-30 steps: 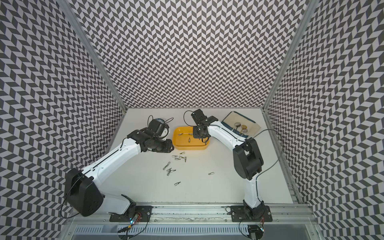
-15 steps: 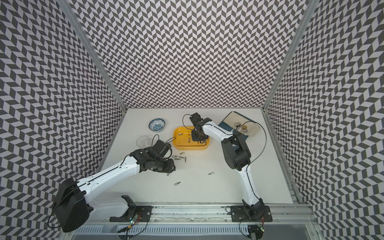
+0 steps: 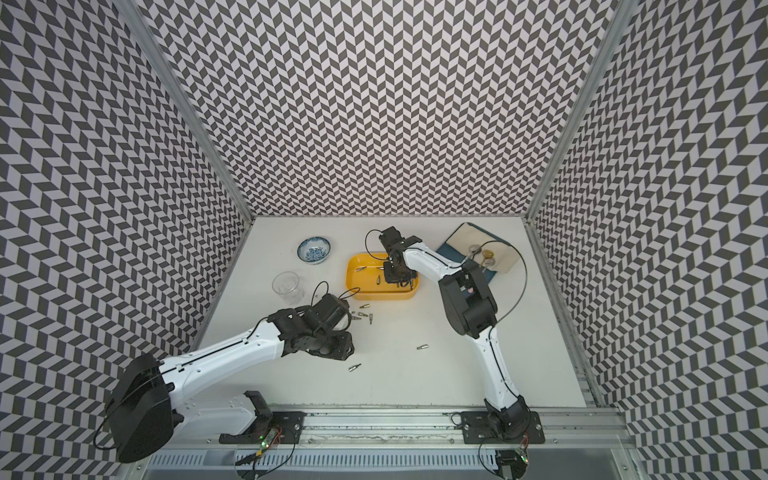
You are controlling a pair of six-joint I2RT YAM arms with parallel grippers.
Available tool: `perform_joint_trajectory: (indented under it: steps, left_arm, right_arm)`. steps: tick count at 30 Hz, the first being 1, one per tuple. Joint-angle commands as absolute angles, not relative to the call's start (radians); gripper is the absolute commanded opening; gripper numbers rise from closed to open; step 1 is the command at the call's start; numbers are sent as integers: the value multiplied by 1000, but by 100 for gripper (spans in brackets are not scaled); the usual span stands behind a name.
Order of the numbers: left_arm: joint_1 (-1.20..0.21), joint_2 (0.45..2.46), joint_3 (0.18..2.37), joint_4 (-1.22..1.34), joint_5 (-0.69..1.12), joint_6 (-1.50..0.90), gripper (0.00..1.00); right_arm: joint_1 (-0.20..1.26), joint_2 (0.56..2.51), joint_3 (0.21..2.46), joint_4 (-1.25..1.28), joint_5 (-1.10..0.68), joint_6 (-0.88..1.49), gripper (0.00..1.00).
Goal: Put the bit on the desktop into the storage box
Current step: Place the screwdriver bit in the storage box.
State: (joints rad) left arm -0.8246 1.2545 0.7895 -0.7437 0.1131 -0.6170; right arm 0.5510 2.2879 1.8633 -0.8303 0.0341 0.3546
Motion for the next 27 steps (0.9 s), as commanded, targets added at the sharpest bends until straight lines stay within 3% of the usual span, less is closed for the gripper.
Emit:
perform_joint_trajectory:
  steps: [1,11,20,27]
  left_arm:
    - [-850,1249,773,-727,87,-637,40]
    - [-896,1256,769,-726,65,-658,40]
    - [-940,1323,788,-751,37,-655,42]
    - [-955,1386,768,-701,52,-646,43]
  right_arm:
    - [545,2312,1891,-828,55,344,16]
    - [545,2312,1917,-828,49,348,37]
    - [545,2253,2032,-884,55,359,47]
    - [546,2104,1964,-911,57,373,49]
